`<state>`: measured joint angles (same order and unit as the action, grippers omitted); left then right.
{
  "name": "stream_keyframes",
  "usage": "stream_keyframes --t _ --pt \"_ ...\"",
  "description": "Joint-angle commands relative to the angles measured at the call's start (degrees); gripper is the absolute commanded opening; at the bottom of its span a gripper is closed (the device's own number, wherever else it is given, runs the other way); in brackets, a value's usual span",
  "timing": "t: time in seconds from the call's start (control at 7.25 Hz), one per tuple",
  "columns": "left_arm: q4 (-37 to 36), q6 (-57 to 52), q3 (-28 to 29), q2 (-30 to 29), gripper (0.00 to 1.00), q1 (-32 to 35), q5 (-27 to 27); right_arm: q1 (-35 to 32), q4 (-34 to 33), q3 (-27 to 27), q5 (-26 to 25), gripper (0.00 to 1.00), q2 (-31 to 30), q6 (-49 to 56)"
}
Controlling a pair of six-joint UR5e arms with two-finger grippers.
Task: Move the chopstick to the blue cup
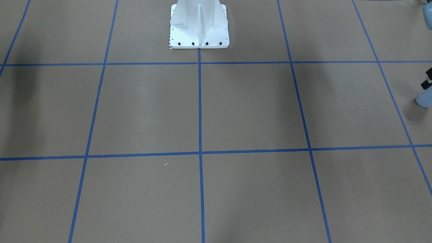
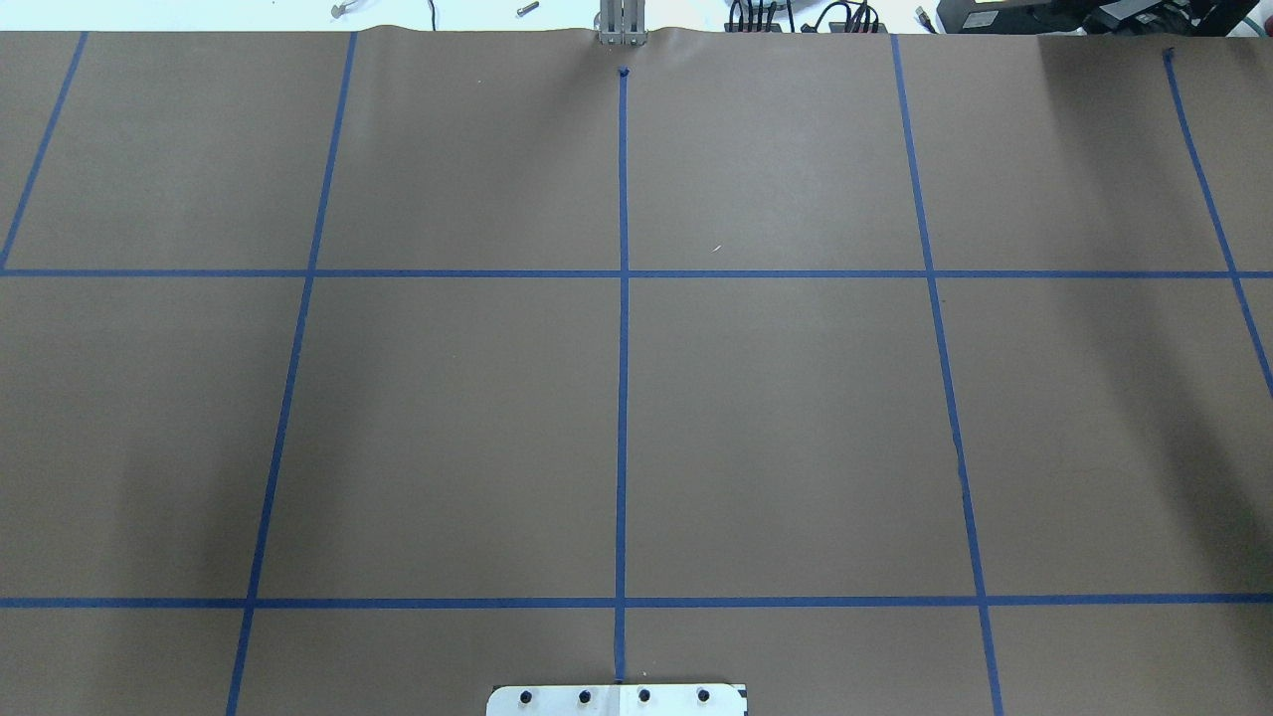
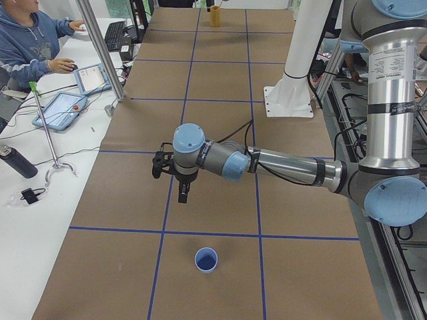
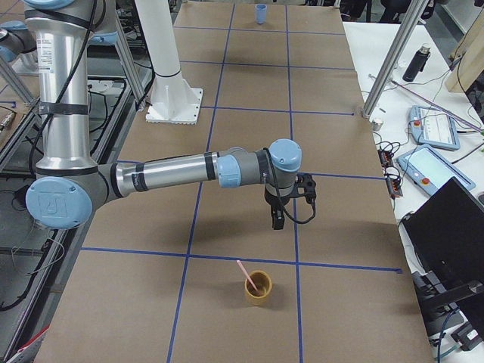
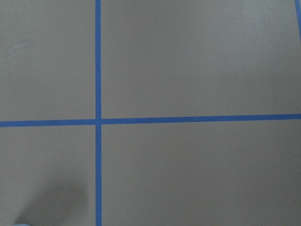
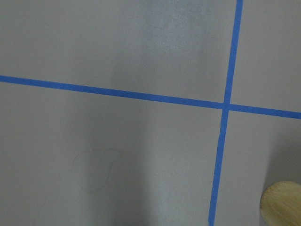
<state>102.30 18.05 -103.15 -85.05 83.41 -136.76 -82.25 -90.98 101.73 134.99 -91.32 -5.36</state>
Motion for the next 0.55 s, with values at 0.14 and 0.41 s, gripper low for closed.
stream_keyframes --t 0.14,0.41 --pt "0.00 -6.14 1.63 1.56 0.98 0.35 0.61 -0.01 0.01 0.13 0.01 1.00 0.00 0.08" --pt "0.26 -14.16 5.74 2.70 0.98 0.53 2.72 0.08 0.10 0.31 0.62 1.00 0.00 0.17"
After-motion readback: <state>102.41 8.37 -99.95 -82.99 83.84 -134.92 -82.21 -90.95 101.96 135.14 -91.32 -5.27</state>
